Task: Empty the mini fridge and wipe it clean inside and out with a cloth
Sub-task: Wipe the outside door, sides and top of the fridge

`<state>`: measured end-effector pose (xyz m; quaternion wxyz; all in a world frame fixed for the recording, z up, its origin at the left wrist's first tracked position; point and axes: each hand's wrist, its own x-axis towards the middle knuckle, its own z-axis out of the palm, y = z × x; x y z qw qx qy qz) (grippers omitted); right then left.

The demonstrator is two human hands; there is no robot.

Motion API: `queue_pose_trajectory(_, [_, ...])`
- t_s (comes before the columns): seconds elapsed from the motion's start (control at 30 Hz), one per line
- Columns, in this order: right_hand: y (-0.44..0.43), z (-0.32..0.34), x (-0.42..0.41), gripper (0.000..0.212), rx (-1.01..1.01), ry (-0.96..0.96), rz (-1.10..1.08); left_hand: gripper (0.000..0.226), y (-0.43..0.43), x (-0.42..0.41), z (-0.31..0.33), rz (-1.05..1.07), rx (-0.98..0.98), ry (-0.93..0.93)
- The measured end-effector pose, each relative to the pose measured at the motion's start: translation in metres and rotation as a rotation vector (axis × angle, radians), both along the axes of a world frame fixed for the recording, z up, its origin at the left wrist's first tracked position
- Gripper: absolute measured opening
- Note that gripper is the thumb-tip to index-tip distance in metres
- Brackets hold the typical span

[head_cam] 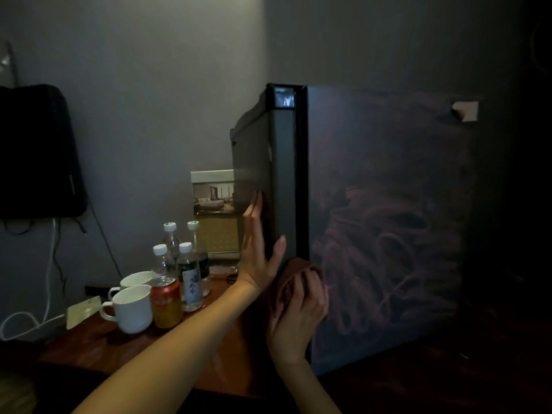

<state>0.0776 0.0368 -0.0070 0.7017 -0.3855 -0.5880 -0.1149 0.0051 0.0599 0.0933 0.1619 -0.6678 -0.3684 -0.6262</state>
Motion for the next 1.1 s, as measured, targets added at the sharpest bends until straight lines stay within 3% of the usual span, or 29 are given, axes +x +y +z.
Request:
queue_pose_trajectory(0.17, [0.005, 0.002, -0.008, 0.05, -0.056, -0.064, -0.028, 0.071, -0.005, -0.011, 0.0, 0.027, -0.108, 0.034])
queue_pose_trajectory(0.33, [0.0, -0.004, 0.008, 0.064, -0.155, -0.201, 0.009, 0.079, -0.03, -0.005, 0.002, 0.034, -0.339, -0.001])
queue_pose_trajectory(0.47, [-0.005, 0.016, 0.025, 0.063, -0.092, -0.182, 0.032, 0.081, -0.044, -0.014, 0.017, 0.001, -0.325, -0.021])
queue_pose_trajectory(0.77, [-0.019, 0.138, 0.058, 0.045, 0.212, -0.142, 0.105, 0.046, -0.053, -0.002, 0.058, -0.311, -0.244, -0.368])
queue_pose_trajectory(0.93, [-0.023, 0.228, 0.033, 0.051, 0.253, -0.25, 0.089, 0.024, -0.048, -0.01, 0.055, -0.435, -0.279, -0.543])
queue_pose_trajectory(1.1, [-0.002, 0.242, 0.008, 0.056, 0.214, -0.25, 0.086, 0.029, -0.052, -0.026, 0.05, -0.391, -0.329, -0.607])
